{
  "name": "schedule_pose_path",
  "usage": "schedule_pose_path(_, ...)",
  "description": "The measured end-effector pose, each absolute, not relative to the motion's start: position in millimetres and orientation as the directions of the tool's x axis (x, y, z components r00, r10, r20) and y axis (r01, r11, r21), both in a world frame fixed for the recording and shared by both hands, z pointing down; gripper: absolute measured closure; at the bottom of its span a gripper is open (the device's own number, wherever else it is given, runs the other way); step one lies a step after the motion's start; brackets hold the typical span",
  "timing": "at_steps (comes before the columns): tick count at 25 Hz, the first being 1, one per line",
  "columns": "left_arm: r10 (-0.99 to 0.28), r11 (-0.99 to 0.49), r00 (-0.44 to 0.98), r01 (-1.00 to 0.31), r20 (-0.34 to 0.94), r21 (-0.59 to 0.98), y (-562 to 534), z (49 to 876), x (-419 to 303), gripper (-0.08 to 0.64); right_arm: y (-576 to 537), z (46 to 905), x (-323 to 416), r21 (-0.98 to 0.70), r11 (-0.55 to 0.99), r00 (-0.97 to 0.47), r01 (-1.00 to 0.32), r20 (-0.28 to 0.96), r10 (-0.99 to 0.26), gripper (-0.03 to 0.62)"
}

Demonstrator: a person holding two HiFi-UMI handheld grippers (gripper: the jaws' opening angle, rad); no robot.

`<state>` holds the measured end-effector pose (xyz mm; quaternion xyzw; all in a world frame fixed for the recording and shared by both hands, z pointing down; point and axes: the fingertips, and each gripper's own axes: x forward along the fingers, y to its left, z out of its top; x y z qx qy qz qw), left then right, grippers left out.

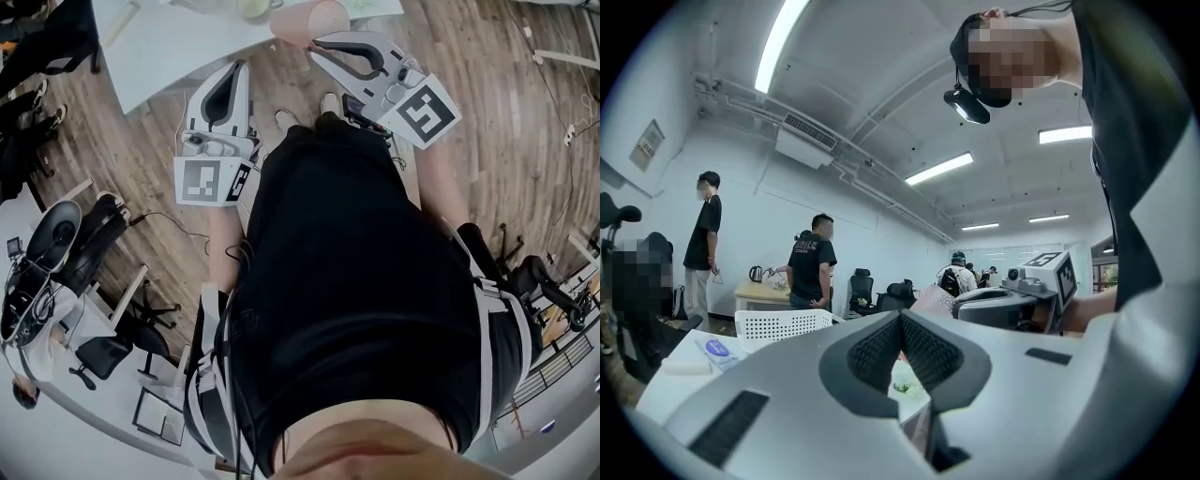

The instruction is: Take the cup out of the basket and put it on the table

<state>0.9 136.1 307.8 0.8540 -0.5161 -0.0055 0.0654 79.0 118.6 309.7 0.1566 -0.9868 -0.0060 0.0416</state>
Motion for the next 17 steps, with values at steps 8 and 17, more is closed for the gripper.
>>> schedule_pose_path(8, -0.883, -0.454, 0.464, -0.882, 0.066, 0.122, 140.6, 312.4, 4.9, 0.541, 120.0, 306.7, 84.6, -0.025, 0.951, -0.950, -0.309, 0.048, -0.307, 0.558)
schedule_pose_path(17, -0.889, -0.446, 0.455, -0.887, 0.055, 0.121, 137.5, 309.7, -2.3, 0.541, 118.7, 307.6, 76.4, -0.024, 0.953, -0.952, -0.303, 0.061, -0.301, 0.558)
